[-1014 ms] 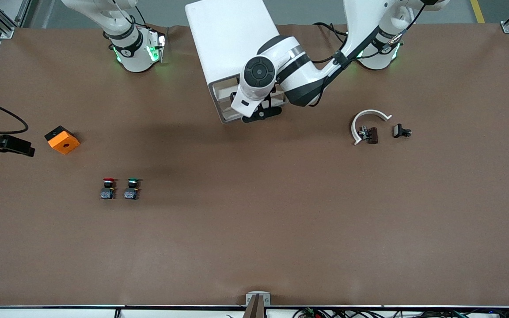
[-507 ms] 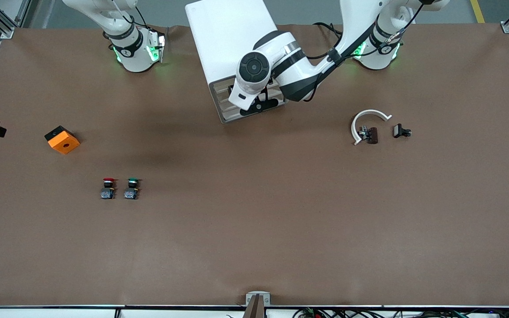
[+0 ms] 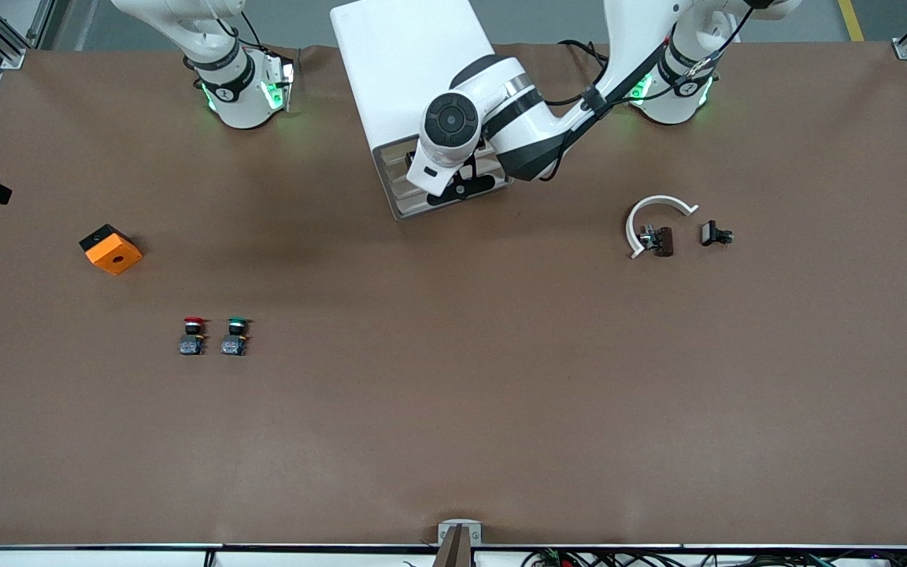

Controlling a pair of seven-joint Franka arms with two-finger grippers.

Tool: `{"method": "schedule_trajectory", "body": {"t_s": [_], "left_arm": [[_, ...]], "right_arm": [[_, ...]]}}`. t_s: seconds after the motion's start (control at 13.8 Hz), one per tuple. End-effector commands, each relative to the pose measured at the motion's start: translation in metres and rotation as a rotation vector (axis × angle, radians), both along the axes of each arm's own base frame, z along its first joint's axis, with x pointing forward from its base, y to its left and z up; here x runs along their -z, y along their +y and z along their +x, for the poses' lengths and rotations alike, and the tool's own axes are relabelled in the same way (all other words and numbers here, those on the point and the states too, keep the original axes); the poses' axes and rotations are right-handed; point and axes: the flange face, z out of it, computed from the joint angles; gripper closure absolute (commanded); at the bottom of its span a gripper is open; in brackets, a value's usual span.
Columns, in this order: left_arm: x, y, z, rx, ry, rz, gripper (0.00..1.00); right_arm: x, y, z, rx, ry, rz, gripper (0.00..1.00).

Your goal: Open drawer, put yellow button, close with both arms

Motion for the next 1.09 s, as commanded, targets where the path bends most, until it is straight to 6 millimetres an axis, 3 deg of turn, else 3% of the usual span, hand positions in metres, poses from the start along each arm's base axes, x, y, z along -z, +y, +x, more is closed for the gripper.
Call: {"method": "schedule_trajectory", "body": {"t_s": [0.0, 0.29, 0.65, 0.8, 1.01], "left_arm": [[-0.017, 0.019, 0.046, -0.061, -0.038, -0.022, 0.0], [-0.026, 0.058, 0.101, -0.079, -0.179, 0.024, 0.0], [-0.073, 0.144, 0.186, -0.181, -0.328, 0.094, 0.0], [-0.104, 0.184, 0.22, -0.232, -0.391, 0.13, 0.0], [-0.131, 0.227, 0.247, -0.245, -0.456, 0.192, 0.0]], "right_arm": [[-0.006, 0.003, -0.026, 0.004, -0.036, 0.002, 0.0], [-0.015, 0.001, -0.033, -0.004, -0.056, 0.001, 0.0], [-0.017, 0.002, -0.035, -0.007, -0.057, 0.0, 0.0], [-0.017, 0.002, -0.039, -0.007, -0.059, 0.0, 0.0], [-0.015, 0.006, -0.045, -0.013, -0.064, 0.001, 0.0]]}}
